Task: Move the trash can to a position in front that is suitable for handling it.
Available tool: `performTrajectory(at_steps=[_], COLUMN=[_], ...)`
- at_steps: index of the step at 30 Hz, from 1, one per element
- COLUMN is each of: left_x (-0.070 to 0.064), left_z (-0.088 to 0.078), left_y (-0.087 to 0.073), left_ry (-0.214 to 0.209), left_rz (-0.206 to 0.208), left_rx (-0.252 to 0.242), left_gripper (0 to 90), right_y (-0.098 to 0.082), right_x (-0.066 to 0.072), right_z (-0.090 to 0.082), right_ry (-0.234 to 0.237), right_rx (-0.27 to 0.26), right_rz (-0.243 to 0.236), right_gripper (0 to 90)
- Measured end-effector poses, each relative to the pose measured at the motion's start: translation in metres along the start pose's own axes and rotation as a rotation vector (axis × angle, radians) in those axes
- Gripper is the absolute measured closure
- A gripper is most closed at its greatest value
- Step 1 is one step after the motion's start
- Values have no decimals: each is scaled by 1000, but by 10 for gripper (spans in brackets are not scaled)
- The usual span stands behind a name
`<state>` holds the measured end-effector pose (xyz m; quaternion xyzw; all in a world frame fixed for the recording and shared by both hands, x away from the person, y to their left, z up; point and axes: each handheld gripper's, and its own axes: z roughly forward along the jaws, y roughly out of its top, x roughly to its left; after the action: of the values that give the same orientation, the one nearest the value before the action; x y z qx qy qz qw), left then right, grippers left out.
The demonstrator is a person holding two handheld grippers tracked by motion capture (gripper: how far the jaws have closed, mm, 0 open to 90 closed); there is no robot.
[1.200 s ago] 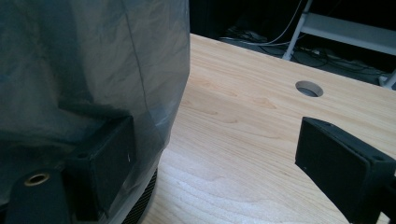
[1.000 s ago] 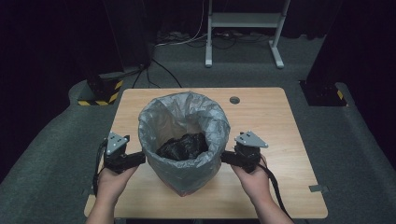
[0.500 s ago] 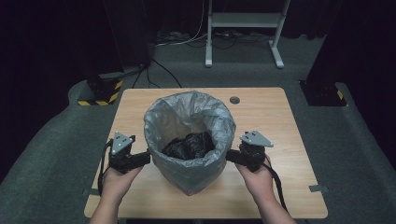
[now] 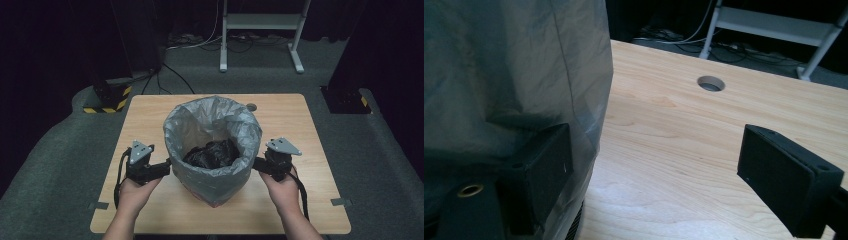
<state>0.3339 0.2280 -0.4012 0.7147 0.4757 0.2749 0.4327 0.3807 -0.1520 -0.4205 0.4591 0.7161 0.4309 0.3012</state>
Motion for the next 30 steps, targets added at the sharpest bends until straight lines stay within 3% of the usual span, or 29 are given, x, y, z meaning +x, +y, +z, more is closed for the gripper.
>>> performTrajectory(at_steps=[17,30], left_x=[-39,-61], left_z=[36,57], left_y=[21,34], left_ry=[-32,-59], left_rz=[49,51], left_rx=[49,62], left_gripper=[207,211], right_y=[-8,-13], right_x=[-45,-77], right_z=[-7,-10], right_ry=[-64,-101], right_rx=[1,3], right_rz=[103,170], right_gripper=[148,157])
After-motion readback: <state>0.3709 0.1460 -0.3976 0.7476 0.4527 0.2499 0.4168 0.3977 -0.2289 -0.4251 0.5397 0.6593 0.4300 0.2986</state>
